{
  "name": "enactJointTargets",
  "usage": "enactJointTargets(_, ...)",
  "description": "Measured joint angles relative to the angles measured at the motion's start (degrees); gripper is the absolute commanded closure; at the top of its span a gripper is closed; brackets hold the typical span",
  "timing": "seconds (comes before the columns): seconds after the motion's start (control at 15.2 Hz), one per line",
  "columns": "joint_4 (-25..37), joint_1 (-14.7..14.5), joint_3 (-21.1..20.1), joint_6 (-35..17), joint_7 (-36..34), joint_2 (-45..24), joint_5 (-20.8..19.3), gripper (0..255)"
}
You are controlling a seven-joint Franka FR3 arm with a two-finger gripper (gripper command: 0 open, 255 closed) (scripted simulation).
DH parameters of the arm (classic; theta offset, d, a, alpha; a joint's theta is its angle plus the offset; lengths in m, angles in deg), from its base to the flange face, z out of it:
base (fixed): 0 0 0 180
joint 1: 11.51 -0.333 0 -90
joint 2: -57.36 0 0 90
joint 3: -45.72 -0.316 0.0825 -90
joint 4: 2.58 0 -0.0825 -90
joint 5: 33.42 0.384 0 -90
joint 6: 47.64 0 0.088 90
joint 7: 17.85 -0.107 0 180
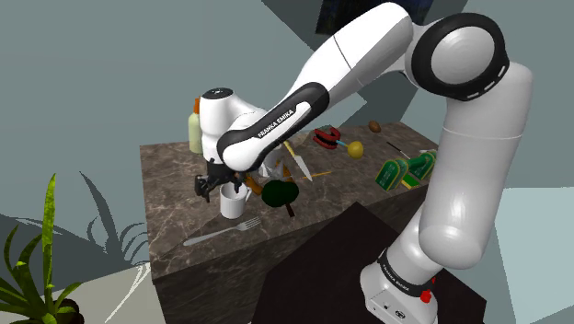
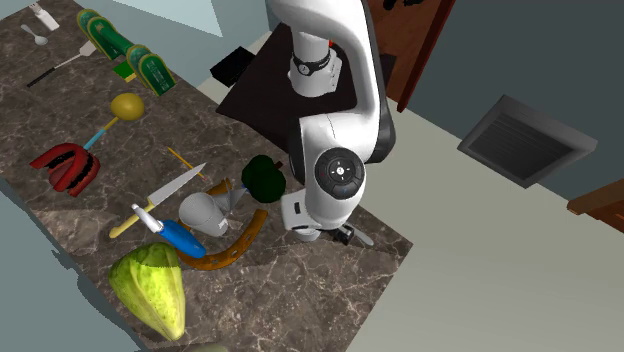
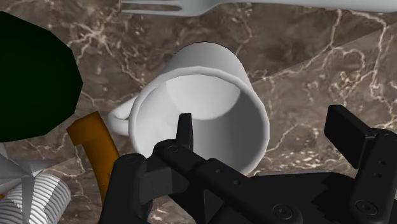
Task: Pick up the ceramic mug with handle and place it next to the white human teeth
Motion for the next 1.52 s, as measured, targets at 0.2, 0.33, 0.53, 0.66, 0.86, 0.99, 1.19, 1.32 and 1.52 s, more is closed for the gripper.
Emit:
enactJointTargets(0.2,-0.23,-0.31,0.67,-1.87,-0.7,-1.78,-1.15,0)
enactJointTargets(0.33,-0.22,-0.39,0.78,-2.17,-0.84,-2.1,-1.35,0)
enactJointTargets(0.53,-0.24,-0.41,0.81,-2.28,-0.89,-2.17,-1.41,0)
enactJointTargets(0.66,-0.24,-0.42,0.82,-2.3,-0.89,-2.18,-1.41,255)
enactJointTargets(0.86,-0.24,-0.42,0.82,-2.3,-0.89,-2.18,-1.41,255)
enactJointTargets(0.99,-0.24,-0.42,0.82,-2.3,-0.89,-2.18,-1.41,255)
enactJointTargets(1.19,-0.24,-0.41,0.82,-2.3,-0.89,-2.18,-1.42,255)
enactJointTargets(1.32,-0.24,-0.41,0.82,-2.31,-0.89,-2.18,-1.42,255)
enactJointTargets(1.52,-0.37,-0.06,0.35,-1.13,-0.28,-0.8,-0.6,255)
